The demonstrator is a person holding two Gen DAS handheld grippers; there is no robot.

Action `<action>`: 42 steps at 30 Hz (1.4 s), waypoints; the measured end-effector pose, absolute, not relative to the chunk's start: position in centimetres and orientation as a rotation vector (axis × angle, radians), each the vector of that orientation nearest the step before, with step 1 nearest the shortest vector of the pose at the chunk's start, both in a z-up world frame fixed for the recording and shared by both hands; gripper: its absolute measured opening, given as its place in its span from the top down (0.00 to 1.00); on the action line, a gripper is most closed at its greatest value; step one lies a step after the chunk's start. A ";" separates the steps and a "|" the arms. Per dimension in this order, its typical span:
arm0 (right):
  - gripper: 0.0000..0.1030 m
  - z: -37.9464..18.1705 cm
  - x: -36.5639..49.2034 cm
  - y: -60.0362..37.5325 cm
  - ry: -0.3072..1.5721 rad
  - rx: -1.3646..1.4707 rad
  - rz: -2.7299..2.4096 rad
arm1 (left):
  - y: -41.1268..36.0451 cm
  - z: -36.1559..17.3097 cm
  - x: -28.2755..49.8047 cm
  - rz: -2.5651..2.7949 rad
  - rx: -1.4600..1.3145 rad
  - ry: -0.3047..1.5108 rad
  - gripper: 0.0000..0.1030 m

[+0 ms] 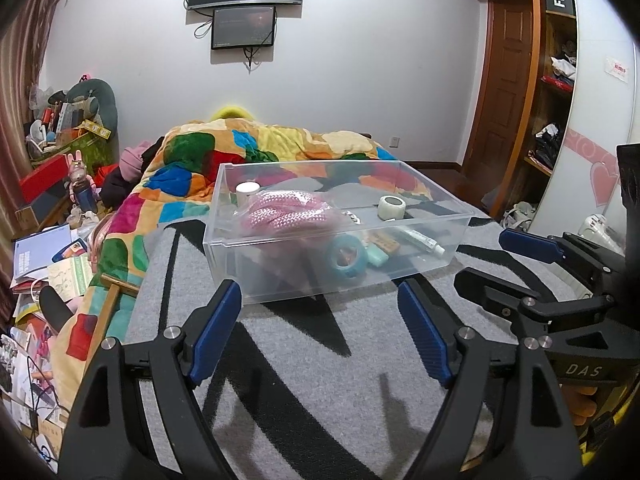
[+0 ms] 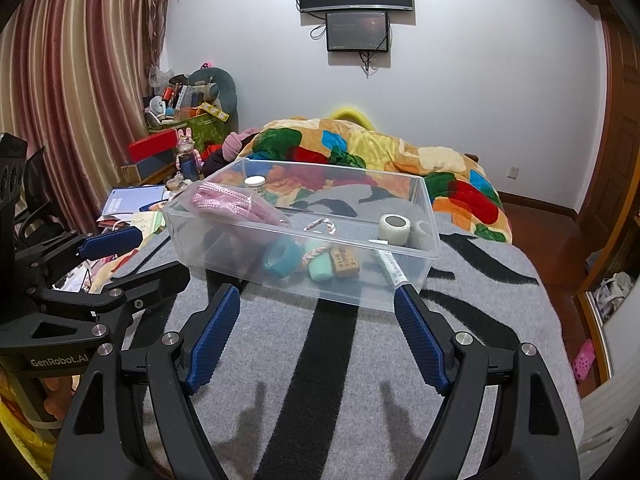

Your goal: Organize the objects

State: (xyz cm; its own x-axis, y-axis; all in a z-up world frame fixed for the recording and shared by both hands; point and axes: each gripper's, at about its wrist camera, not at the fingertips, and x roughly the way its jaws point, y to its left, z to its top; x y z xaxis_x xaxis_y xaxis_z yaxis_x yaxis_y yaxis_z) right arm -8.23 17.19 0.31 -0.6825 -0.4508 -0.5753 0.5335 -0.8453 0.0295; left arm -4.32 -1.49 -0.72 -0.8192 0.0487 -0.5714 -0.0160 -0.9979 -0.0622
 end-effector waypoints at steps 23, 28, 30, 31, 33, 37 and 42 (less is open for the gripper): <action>0.25 0.1 -8.2 17.4 0.168 0.808 -2.454 | -1.5 -1.2 -4.2 2.959 -0.949 -0.093 0.20; 0.25 0.1 -8.2 17.4 0.166 0.812 -2.453 | -1.5 -1.1 -4.2 2.959 -0.950 -0.092 0.19; 0.25 0.1 -8.2 17.5 0.162 0.816 -2.453 | -1.5 -1.1 -4.2 2.959 -0.949 -0.092 0.19; 0.25 0.2 -8.2 17.5 0.160 0.817 -2.453 | -1.5 -1.1 -4.2 2.959 -0.948 -0.092 0.18; 0.25 0.2 -8.2 17.5 0.158 0.819 -2.453 | -1.5 -1.1 -4.2 2.960 -0.947 -0.092 0.18; 0.25 0.2 -8.2 17.5 0.158 0.819 -2.454 | -1.5 -1.1 -4.2 2.958 -0.948 -0.093 0.18; 0.25 0.2 -8.3 17.5 0.155 0.818 -2.454 | -1.4 -1.0 -4.2 2.958 -0.948 -0.092 0.18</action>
State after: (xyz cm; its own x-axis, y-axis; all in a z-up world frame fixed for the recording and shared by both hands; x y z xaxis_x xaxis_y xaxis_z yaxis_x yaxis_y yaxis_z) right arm -8.26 17.54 0.21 -0.6678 -0.4601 -0.5851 0.5302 -0.8458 0.0600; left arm -4.18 -1.44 -1.03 -0.8133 0.0501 -0.5797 -0.0139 -0.9977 -0.0666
